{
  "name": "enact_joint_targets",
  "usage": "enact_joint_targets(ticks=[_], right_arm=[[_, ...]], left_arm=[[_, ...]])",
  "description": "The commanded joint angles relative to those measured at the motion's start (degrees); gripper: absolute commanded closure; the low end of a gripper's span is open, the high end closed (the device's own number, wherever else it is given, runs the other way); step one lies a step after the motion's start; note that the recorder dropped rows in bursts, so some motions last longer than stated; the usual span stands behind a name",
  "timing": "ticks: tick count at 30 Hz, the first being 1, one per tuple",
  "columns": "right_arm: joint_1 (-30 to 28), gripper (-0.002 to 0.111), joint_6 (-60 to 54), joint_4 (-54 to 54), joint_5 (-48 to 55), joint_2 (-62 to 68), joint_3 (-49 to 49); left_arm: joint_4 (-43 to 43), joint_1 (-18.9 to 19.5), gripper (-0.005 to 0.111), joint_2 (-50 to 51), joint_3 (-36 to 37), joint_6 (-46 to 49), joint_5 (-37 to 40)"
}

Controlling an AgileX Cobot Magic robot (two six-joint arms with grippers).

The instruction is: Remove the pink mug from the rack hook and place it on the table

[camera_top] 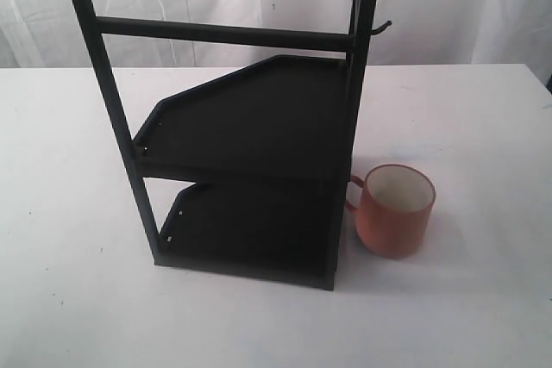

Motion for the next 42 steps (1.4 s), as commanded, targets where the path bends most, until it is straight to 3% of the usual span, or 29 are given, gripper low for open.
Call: enact_joint_targets(ticks=[1, 4, 42], right_arm=[[-0.3, 0.108, -8.6, 12.6, 11.7, -0.2, 0.3], [-0.3, 0.108, -17.8, 12.4, 10.9, -0.2, 0.3], [-0.3, 0.108, -17.7, 12.4, 10.2, -0.2, 0.3]], left_arm=[[-0.2, -0.4, 0.107, -0.2, 0.4, 0.0, 0.4], [-0.2, -0.4, 0.107, -0.2, 0.4, 0.0, 0.4], [-0.2, -0.4, 0.107, -0.2, 0.4, 0.0, 0.4]])
